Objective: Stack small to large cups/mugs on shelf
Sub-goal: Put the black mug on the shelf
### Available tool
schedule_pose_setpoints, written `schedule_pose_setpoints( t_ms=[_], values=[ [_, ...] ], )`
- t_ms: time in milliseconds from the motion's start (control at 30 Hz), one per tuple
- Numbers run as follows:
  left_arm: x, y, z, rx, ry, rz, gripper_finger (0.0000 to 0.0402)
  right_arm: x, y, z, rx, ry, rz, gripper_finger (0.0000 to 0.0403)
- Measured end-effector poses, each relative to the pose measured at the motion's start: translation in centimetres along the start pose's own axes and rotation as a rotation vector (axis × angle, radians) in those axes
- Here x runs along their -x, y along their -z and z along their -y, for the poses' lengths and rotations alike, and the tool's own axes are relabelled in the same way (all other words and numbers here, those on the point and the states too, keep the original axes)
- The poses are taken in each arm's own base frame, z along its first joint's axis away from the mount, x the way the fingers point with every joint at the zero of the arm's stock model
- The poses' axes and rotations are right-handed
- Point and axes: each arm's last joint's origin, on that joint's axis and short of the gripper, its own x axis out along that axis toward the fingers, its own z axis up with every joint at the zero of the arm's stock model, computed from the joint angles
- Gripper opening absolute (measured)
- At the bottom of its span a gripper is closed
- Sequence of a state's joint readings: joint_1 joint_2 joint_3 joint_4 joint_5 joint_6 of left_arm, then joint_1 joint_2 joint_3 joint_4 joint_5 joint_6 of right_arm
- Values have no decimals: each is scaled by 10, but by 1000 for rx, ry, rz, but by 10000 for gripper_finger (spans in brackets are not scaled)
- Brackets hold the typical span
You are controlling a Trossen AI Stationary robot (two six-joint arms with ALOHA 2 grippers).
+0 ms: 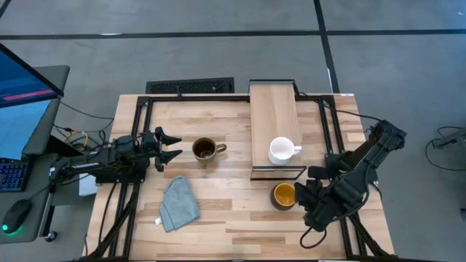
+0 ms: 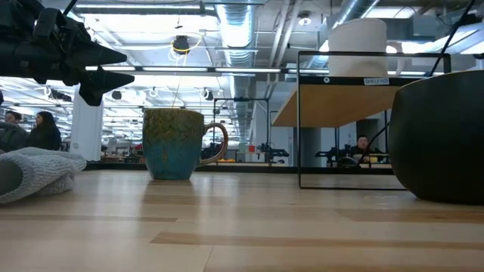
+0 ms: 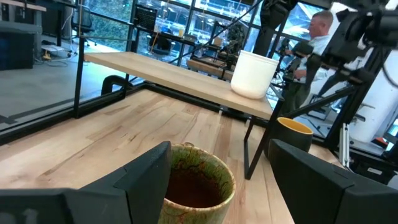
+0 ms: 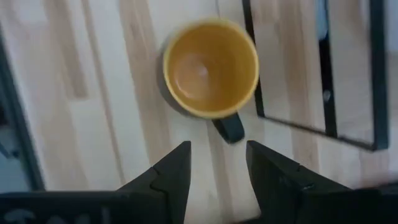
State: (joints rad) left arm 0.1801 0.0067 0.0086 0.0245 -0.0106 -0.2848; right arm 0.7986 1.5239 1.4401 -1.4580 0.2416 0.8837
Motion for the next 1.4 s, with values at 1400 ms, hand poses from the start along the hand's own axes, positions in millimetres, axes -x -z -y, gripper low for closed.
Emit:
schedule_pose_setpoints(
  t_ms=[1400],
  values=[
    [0, 0, 0, 26, 3, -1, 261, -83, 2, 14, 141, 21, -115, 164]
  ],
)
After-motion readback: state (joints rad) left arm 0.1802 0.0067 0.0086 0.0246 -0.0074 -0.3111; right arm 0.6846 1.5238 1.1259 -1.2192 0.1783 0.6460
